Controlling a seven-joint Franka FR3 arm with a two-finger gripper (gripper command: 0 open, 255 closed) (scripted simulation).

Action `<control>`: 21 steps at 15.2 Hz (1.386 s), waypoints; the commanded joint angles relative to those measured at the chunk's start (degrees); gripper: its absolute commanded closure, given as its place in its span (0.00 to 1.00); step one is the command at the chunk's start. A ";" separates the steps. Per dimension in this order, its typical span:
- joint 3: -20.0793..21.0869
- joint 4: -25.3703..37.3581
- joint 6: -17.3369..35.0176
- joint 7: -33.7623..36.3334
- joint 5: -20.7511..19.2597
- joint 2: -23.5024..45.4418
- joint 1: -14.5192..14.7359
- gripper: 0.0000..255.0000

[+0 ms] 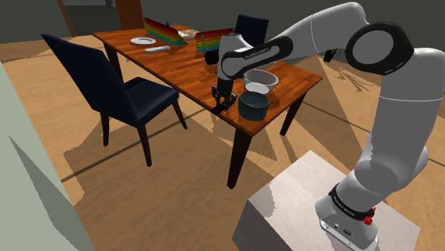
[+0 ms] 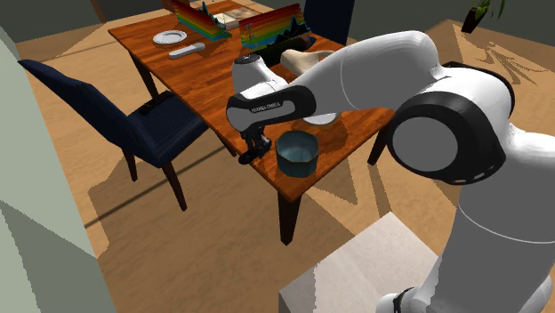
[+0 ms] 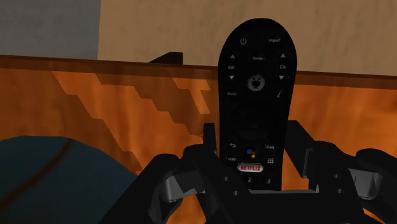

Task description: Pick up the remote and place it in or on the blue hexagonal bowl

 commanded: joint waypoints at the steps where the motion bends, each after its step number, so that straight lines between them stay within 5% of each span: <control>1: 0.11 0.56 -1.14 -0.18 0.26 -0.51 -0.08 1.00; 21: 1.07 9.26 -14.54 -1.58 2.46 -5.50 -0.45 1.00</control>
